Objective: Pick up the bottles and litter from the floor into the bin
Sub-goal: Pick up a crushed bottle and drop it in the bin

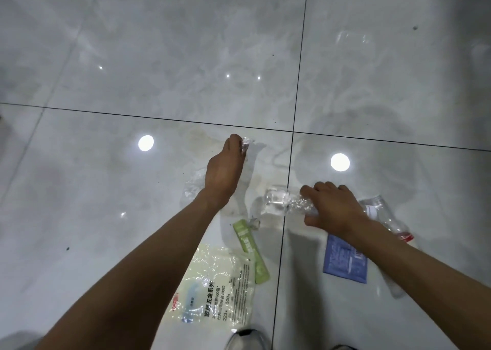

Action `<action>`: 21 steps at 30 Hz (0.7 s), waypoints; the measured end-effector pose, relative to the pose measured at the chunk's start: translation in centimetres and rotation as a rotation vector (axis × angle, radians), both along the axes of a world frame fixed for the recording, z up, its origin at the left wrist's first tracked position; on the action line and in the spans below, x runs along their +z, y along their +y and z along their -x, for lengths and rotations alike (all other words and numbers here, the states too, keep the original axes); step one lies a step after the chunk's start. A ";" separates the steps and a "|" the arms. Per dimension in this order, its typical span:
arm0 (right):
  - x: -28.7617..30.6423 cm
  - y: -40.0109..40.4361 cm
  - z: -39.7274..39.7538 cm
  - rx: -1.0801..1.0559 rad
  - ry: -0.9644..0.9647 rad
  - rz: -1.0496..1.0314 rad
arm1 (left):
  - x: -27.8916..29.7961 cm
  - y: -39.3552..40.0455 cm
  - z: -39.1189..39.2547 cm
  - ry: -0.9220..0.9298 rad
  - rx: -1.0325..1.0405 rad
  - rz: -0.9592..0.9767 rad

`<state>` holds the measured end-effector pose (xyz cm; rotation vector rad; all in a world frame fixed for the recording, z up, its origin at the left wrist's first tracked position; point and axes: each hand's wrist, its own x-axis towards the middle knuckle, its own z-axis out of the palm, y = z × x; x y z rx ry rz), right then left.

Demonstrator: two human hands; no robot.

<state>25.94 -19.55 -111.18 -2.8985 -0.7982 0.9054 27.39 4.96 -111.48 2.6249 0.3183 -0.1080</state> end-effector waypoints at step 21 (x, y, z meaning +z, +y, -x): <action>38.7 6.2 -0.1 -0.451 0.164 0.000 | 37.6 1.3 2.7 0.092 0.178 0.018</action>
